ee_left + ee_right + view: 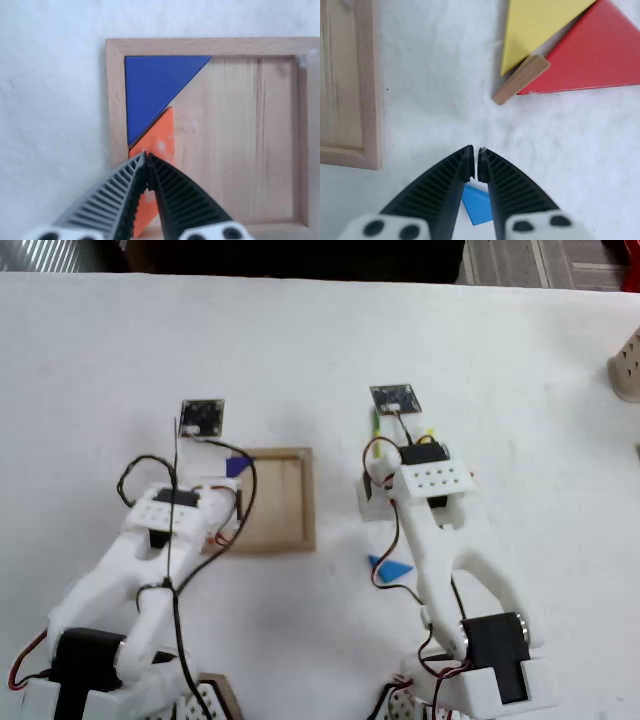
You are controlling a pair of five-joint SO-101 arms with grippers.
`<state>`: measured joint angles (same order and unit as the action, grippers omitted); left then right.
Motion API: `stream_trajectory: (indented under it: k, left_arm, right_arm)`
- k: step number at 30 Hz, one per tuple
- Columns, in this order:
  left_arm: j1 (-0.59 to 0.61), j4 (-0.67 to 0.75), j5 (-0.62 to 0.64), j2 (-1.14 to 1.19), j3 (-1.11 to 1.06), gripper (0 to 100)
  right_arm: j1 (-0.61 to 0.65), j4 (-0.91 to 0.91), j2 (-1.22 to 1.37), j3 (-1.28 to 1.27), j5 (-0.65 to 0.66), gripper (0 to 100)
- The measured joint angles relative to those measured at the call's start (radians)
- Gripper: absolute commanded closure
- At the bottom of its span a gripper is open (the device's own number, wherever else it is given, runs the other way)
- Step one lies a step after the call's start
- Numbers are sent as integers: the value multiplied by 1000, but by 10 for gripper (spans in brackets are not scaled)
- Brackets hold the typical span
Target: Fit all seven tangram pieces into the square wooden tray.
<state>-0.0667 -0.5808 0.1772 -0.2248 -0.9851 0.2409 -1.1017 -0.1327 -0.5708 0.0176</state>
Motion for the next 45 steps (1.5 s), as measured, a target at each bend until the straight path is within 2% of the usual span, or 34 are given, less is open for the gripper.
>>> stream_trajectory:
  k: [8, 15, 27, 32, 38, 42, 45]
  left_arm:
    - [-20, -8, -94, 2, 12, 977]
    - [-58, -8, -95, 2, 14, 977]
    - [-46, -9, -94, 3, 29, 977]
    - [-41, -9, -46, 3, 61, 977]
    - [-140, -9, -31, -104, 40, 977]
    - [-233, 75, -32, -158, -71, 977]
    - [-245, 101, -26, -152, -87, 977]
  right_arm:
    - [0, 0, 0, 0, 0, 978]
    - [0, 0, 0, 0, 0, 978]
    - [0, 0, 0, 0, 0, 978]
    - [0, 0, 0, 0, 0, 978]
    - [0, 0, 0, 0, 0, 978]
    - [0, 0, 0, 0, 0, 978]
    - [0, 0, 0, 0, 0, 978]
